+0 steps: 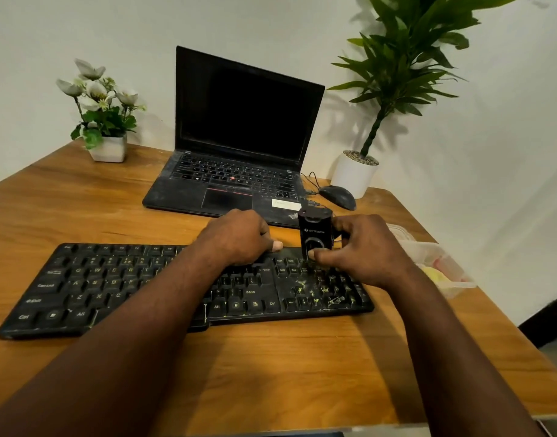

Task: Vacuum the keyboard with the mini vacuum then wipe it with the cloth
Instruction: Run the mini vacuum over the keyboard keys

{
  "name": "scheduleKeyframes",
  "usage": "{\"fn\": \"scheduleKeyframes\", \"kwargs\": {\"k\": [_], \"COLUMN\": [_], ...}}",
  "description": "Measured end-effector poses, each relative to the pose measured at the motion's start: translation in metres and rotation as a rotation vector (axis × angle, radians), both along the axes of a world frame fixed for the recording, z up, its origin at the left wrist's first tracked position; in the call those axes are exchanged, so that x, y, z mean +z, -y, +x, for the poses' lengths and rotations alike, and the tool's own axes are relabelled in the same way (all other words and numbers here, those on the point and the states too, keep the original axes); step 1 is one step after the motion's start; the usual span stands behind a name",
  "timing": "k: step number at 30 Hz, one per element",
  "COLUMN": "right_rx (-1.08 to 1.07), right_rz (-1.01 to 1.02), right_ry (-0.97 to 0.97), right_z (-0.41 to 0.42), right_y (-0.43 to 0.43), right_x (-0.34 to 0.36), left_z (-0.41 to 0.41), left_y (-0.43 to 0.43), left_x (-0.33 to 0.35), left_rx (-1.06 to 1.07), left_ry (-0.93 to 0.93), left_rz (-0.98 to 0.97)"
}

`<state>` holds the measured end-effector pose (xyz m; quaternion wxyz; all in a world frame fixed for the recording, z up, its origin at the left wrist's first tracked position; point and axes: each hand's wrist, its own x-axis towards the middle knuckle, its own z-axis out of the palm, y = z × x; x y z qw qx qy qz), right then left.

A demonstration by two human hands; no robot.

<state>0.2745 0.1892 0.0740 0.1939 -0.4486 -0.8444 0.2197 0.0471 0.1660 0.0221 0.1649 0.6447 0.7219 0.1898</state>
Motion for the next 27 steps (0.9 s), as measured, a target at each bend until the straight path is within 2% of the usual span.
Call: {"fn": "scheduleKeyframes", "kwargs": {"k": [3, 5, 7, 8, 12, 17, 22, 23, 26, 27], "right_rx": [0.103, 0.110, 0.006, -0.018, 0.092, -0.014, 0.114, 0.140, 0.110, 0.104], "right_rz": [-0.270, -0.189, 0.014, 0.039, -0.242, 0.062, -0.207, -0.206, -0.013, -0.016], "right_ry": [-0.016, -0.059, -0.029, -0.010, -0.006, -0.110, -0.043, -0.057, -0.046, -0.028], "right_z": [0.008, 0.007, 0.000, -0.001, 0.006, -0.007, -0.006, -0.006, -0.010, -0.010], "right_y": [0.000, 0.000, 0.000, 0.000, 0.000, 0.001, 0.004, 0.004, 0.005, 0.005], "right_x": [0.009, 0.008, 0.001, 0.000, 0.007, 0.003, 0.005, 0.007, 0.005, 0.004], "left_z": [-0.001, -0.001, -0.001, -0.001, -0.002, 0.000, 0.000, -0.001, -0.002, -0.002], "left_y": [-0.001, -0.001, 0.000, 0.000, 0.000, 0.001, 0.000, 0.000, 0.001, 0.001], "left_x": [-0.001, 0.000, 0.000, 0.000, 0.000, 0.001, 0.000, 0.000, 0.001, 0.001], "left_rx": [0.001, -0.002, 0.001, 0.001, -0.006, -0.005, 0.007, 0.006, -0.012, -0.014], "left_ry": [0.000, 0.005, 0.004, 0.006, 0.020, -0.002, 0.017, 0.017, 0.007, 0.009], "left_rz": [-0.009, -0.015, -0.007, -0.006, -0.017, -0.010, -0.016, -0.015, -0.011, -0.011]}}
